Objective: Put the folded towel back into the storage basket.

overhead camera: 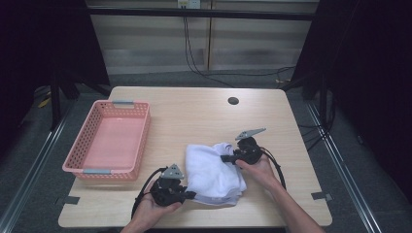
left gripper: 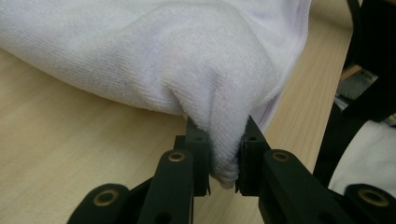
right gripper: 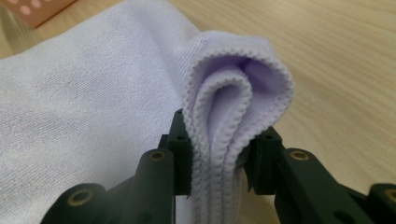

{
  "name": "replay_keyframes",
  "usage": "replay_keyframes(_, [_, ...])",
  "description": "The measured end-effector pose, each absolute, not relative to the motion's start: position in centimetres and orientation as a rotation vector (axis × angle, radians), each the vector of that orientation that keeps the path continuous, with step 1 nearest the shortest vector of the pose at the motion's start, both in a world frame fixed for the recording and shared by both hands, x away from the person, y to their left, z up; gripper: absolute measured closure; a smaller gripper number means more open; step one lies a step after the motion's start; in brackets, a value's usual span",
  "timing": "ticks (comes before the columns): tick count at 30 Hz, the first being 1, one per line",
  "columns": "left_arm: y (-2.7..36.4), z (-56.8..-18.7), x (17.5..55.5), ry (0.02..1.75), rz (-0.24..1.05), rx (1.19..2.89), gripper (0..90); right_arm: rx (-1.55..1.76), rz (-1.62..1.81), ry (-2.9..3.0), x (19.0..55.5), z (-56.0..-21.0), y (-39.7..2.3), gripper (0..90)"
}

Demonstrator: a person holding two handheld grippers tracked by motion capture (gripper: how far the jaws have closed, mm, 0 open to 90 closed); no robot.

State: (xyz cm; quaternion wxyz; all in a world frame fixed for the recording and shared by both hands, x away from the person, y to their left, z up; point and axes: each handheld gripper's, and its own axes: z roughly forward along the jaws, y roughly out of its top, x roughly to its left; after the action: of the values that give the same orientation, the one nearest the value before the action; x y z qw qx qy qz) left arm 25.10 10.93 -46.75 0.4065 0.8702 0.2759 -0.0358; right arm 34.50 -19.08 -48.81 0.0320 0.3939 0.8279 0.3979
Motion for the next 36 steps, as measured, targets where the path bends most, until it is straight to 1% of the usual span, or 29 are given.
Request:
replay_keyframes(6, [11.3, -46.0, 25.9, 0.7, -0.079, 2.157, 79.1, 1.236, 1.255, 2.533, 35.3, -47.9, -19.3, 67.8])
replay_keyframes(16, [12.0, -44.3, 26.8, 0.693, -0.057, 2.109, 78.9, 1.185, 1.307, 2.507, 36.6, -45.8, -19.4, 67.9])
replay_keyframes(23, [12.9, -43.1, 26.9, 0.696, -0.032, 2.047, 78.9, 1.162, 1.333, 2.489, 36.9, -44.3, -18.9, 68.0])
replay_keyframes(30, [14.0, -42.0, 27.1, 0.702, -0.005, 2.025, 79.1, 1.148, 1.351, 2.498, 37.6, -43.5, -18.0, 68.4])
replay_keyframes(36, [15.4, -41.2, 27.1, 0.725, 0.024, 1.992, 79.2, 1.104, 1.37, 2.496, 38.2, -42.0, -16.9, 68.4])
